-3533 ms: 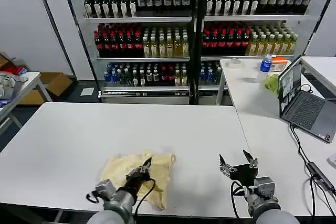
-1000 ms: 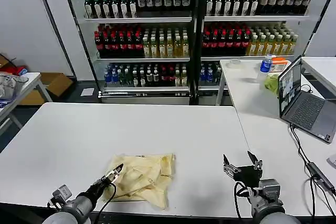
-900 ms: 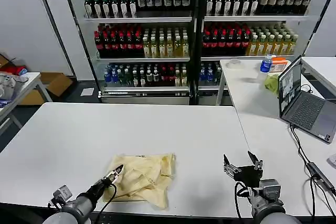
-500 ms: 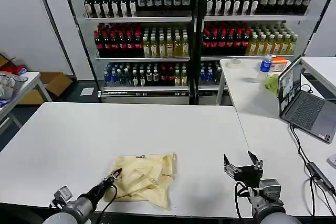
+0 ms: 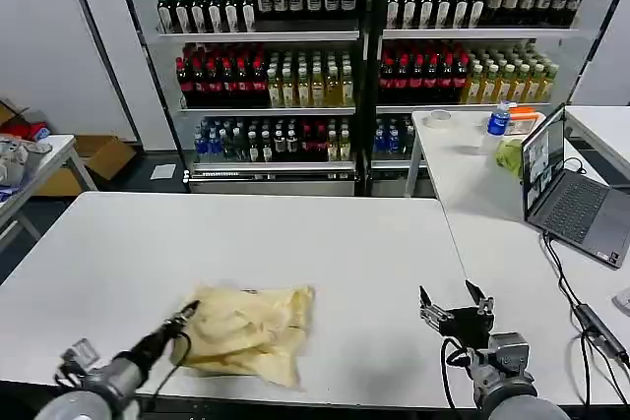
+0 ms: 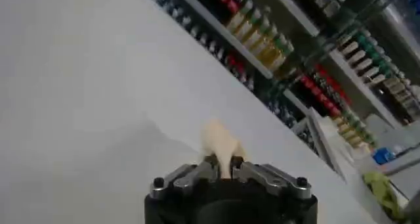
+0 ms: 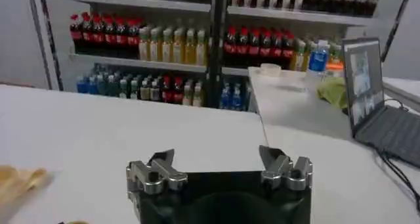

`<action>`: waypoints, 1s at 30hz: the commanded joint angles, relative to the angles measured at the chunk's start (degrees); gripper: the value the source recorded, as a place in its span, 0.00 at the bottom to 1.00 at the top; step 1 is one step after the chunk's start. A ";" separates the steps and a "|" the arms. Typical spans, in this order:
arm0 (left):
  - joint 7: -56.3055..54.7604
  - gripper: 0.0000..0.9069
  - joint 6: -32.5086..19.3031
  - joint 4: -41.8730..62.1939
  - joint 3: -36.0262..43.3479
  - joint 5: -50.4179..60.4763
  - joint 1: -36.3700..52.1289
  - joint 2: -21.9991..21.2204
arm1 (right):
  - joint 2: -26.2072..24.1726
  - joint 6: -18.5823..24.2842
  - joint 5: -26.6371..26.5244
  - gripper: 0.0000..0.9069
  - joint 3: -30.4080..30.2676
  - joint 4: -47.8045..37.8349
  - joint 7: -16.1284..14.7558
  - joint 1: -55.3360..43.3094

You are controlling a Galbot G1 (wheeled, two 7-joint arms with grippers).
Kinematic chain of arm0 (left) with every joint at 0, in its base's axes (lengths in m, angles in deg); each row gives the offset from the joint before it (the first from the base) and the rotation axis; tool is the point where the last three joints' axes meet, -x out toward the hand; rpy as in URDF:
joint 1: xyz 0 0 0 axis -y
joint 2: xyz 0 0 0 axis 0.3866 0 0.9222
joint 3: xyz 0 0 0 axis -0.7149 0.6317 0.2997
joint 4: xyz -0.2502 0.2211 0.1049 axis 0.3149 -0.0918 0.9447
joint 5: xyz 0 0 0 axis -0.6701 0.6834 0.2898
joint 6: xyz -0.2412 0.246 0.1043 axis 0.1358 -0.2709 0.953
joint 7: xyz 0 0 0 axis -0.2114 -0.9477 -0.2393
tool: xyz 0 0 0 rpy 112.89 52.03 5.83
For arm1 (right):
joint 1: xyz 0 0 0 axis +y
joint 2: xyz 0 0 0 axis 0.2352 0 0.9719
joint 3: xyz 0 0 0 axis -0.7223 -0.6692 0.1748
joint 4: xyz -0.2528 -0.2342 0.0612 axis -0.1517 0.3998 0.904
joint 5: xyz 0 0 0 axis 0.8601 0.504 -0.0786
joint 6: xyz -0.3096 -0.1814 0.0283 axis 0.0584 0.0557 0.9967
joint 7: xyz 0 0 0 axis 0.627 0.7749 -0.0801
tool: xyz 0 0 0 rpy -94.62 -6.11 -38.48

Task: Fold and organize the clothes.

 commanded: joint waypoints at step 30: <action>12.77 0.11 -10.57 -3.96 19.94 89.60 0.49 5.33 | 1.03 0.99 0.16 1.00 -0.97 -2.75 -0.18 -1.89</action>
